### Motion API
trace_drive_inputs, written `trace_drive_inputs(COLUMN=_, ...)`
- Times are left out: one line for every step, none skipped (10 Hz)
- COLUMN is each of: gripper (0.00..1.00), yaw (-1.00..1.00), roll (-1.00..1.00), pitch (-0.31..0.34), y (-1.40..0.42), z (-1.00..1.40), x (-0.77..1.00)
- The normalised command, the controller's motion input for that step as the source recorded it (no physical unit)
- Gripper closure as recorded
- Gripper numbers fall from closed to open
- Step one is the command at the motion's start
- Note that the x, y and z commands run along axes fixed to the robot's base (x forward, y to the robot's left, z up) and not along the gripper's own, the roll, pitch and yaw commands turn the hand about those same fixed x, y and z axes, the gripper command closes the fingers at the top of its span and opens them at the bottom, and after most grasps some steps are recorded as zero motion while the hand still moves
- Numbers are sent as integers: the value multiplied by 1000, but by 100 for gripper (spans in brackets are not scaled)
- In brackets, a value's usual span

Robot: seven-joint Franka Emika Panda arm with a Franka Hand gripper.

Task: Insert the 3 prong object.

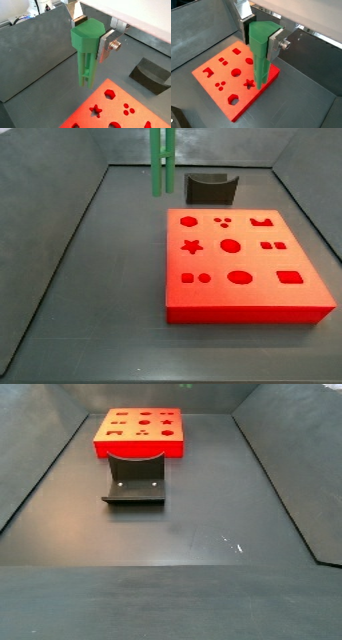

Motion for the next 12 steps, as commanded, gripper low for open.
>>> trace_drive_inputs(gripper=100, yaw=260, roll=53, pitch=53, y=331, z=-180, x=171)
trace_drive_inputs(gripper=100, yaw=391, roll=209, pitch=117, y=360, z=-291, x=460)
trace_drive_inputs(gripper=100, yaw=354, roll=240, pitch=113, y=254, z=-340, x=663)
trace_drive_inputs(gripper=100, yaw=349, roll=136, pitch=50, y=237, z=-434, x=706)
trace_drive_inputs(gripper=100, yaw=540, roll=60, pitch=53, y=54, z=-311, x=617)
trace_drive_inputs(gripper=100, yaw=643, roll=153, pitch=56, y=0, z=-203, x=486)
trace_drive_inputs(gripper=100, yaw=674, roll=234, pitch=67, y=0, z=-111, x=440)
trace_drive_inputs(gripper=100, yaw=700, roll=247, pitch=77, y=0, z=-111, x=414)
trace_drive_inputs(gripper=100, yaw=694, roll=280, pitch=83, y=0, z=-66, x=414)
trace_drive_inputs(gripper=100, yaw=683, roll=294, pitch=90, y=0, z=-29, x=420)
trace_drive_inputs(gripper=100, yaw=746, roll=237, pitch=100, y=0, z=-117, x=357)
trace_drive_inputs(gripper=100, yaw=697, roll=119, pitch=34, y=0, z=-217, x=426)
